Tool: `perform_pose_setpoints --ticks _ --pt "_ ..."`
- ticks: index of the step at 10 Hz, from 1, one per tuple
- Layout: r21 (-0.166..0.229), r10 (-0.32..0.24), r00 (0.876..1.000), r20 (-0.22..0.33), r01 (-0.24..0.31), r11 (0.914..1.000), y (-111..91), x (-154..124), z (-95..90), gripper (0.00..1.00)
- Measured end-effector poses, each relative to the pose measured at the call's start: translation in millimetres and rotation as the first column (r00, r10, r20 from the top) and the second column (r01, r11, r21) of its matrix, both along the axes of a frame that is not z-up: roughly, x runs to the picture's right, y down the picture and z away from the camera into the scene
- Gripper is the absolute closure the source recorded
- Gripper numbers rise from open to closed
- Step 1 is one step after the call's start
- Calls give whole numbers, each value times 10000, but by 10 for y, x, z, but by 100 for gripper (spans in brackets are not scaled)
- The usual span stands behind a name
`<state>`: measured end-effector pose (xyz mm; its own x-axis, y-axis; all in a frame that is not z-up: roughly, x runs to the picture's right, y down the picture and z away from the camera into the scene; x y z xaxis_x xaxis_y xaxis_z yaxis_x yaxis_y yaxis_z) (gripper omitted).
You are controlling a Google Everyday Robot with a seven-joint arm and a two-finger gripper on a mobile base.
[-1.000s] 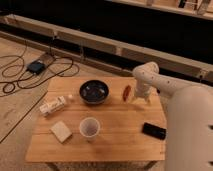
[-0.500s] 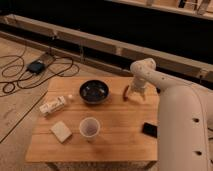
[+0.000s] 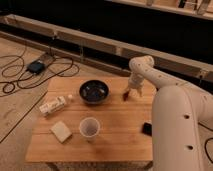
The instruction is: Place the pepper in the ceramic cup
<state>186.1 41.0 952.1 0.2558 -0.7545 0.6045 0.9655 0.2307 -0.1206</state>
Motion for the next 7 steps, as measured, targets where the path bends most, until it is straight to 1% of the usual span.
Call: perform_pose_setpoints --ticks 5,6,7 --pt "214 -401 9983 412 392 9990 18 -131 364 29" --pt "256 -509 9976 465 497 9984 20 -163 432 32" --pt "312 -655 9966 490 641 9975 8 -191 480 40"
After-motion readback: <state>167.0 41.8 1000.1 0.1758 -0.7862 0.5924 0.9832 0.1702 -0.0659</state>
